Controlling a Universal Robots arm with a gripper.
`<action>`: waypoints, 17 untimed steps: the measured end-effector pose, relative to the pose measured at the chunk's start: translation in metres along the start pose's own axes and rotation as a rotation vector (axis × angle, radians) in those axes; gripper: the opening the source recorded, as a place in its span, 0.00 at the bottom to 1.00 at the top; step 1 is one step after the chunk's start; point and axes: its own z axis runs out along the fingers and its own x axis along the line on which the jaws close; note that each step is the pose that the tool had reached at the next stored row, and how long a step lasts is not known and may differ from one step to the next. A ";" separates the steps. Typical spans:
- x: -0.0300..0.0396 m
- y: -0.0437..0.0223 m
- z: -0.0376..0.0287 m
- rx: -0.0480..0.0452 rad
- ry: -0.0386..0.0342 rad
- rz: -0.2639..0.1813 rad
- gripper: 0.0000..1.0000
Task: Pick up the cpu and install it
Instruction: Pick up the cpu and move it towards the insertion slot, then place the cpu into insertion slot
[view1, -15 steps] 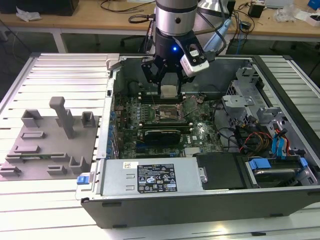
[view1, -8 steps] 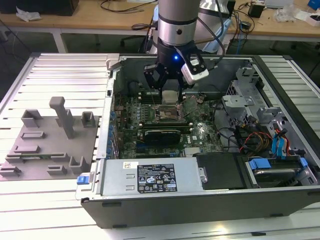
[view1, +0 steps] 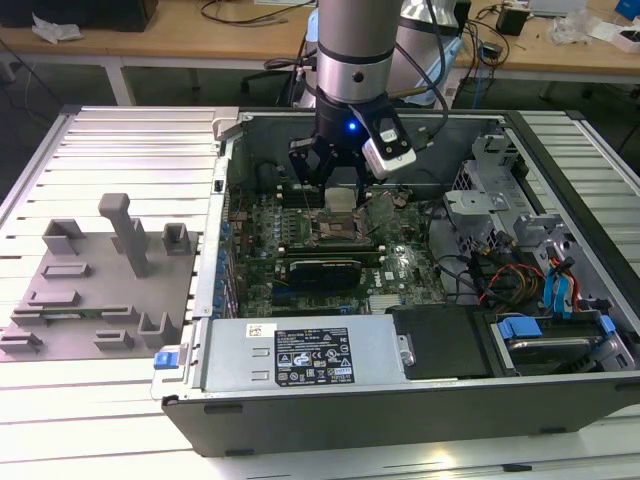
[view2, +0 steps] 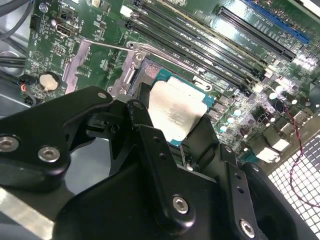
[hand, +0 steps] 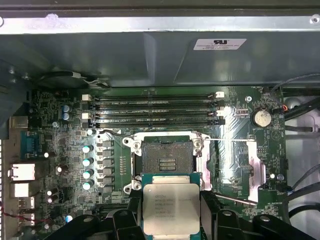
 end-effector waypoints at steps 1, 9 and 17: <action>0.0000 0.0000 0.0001 0.0001 0.0000 0.000 0.55; 0.0000 0.0000 0.0003 0.0000 0.0000 0.000 0.55; 0.0000 0.0000 0.0005 0.0019 -0.0033 0.071 0.55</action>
